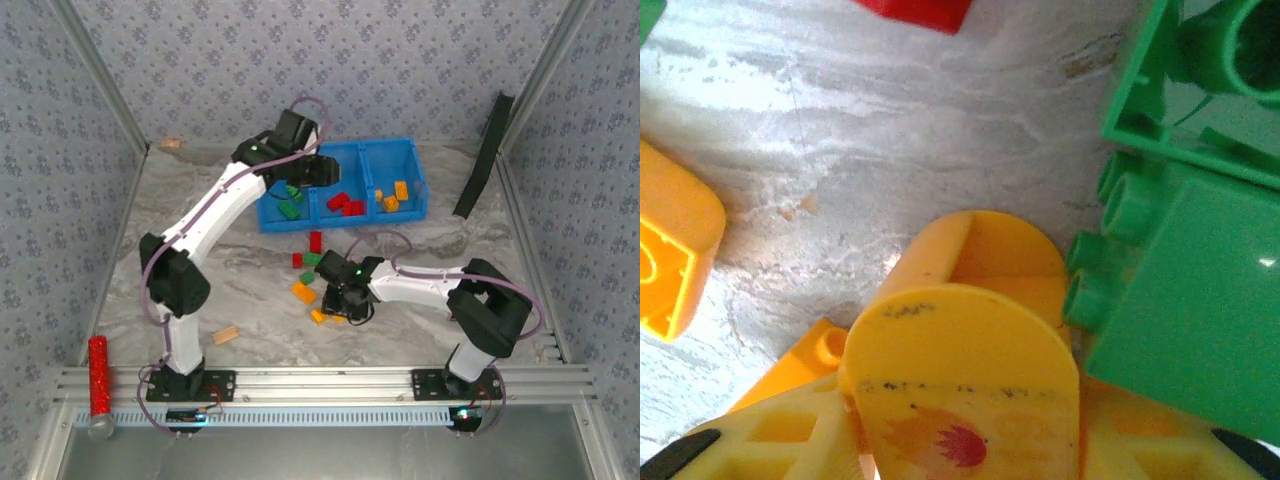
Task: Sort the legos into containers by color
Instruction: Pick up the lego from the bottom-center of the table, then place the lego in the container.
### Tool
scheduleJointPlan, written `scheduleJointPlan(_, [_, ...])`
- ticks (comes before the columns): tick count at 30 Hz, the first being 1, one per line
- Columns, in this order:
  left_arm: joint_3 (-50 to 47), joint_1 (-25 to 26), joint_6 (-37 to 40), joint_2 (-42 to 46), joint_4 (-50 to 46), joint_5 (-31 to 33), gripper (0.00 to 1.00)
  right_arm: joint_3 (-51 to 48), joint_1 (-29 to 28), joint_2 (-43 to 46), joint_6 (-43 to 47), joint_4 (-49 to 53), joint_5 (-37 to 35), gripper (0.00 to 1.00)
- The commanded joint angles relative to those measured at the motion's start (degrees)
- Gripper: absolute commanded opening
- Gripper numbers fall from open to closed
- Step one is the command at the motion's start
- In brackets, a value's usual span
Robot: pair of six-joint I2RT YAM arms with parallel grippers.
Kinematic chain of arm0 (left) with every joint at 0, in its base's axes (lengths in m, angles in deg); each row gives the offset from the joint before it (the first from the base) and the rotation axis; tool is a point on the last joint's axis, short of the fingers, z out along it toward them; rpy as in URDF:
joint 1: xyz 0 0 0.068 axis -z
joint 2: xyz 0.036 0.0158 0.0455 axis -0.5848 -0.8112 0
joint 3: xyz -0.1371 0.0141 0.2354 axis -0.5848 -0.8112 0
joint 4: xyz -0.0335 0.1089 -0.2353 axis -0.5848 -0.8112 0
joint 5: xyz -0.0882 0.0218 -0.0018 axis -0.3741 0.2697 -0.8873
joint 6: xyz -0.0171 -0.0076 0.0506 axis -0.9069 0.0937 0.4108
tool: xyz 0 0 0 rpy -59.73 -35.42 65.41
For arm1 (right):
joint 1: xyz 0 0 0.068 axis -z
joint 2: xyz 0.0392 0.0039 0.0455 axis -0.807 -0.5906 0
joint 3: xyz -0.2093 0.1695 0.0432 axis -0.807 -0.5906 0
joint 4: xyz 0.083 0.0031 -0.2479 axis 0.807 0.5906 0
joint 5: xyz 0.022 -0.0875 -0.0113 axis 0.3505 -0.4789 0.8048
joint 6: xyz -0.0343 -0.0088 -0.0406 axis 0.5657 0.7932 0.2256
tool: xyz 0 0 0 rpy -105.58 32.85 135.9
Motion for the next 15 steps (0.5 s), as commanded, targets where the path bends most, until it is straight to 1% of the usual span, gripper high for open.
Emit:
scheduleJointPlan(1, [-7.07,-0.49,2.87,6.01,-1.37,2.42,0.51,-2.09,-0.30,5.97,4.56,1.65,-2.86,0.37])
scheduleJointPlan(3, [-11.44,-0.58,3.50,8.71,-1.68,3.47,0.51,-2.28,-0.01,9.60,6.86,3.56,-3.54,0.34])
scheduleJointPlan(7, [-18.81,-0.67,3.66,12.64,-2.27,4.39,0.51,-0.60,1.36,17.02,10.98,12.91,-5.29,0.32])
scheduleJointPlan(9, [-22.15,-0.60,3.01,13.91,-2.10,4.58,0.51,0.54,3.05,20.46,13.59,16.56,-6.23,0.32])
scheduleJointPlan(11, [-24.92,-0.62,1.88,14.74,-2.14,4.46,0.51,1.62,5.73,23.66,16.44,19.34,-7.12,0.32])
scheduleJointPlan(15, [-29.43,-0.58,-1.45,15.65,-1.42,3.99,0.51,3.57,13.01,26.54,22.92,20.69,-8.18,0.32])
